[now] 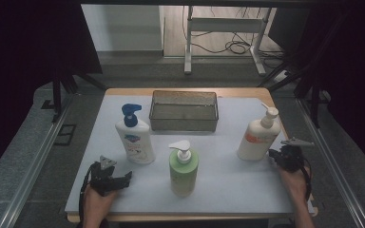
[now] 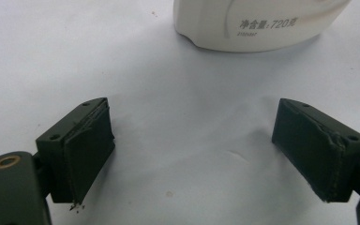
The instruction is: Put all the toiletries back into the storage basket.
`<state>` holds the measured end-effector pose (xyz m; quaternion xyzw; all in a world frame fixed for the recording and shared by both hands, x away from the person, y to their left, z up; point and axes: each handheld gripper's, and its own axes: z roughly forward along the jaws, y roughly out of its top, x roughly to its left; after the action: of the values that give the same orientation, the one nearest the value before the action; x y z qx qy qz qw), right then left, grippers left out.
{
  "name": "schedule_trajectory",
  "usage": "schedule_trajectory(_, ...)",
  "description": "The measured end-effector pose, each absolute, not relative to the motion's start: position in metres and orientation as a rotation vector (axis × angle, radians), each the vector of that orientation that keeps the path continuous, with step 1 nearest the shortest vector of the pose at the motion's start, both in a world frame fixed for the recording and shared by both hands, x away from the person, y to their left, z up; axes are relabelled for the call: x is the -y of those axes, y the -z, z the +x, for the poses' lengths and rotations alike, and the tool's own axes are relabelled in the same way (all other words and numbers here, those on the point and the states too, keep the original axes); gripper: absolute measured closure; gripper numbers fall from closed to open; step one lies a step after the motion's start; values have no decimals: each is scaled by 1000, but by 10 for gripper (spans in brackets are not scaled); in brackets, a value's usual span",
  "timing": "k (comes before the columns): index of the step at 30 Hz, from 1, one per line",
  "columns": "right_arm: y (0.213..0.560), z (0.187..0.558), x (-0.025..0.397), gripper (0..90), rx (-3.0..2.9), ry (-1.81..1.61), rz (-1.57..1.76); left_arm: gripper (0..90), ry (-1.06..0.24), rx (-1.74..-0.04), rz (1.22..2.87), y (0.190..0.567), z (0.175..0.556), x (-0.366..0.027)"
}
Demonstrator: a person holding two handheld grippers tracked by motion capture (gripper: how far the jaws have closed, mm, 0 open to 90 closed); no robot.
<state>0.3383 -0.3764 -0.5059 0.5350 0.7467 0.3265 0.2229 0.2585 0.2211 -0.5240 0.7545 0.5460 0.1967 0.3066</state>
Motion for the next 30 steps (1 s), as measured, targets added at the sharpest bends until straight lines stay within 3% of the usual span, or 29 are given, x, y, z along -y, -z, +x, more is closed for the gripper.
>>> schedule_trajectory(30,510,357,376,894,-2098,-978,1415,121,-521,-1445,1997,524,259,-221)
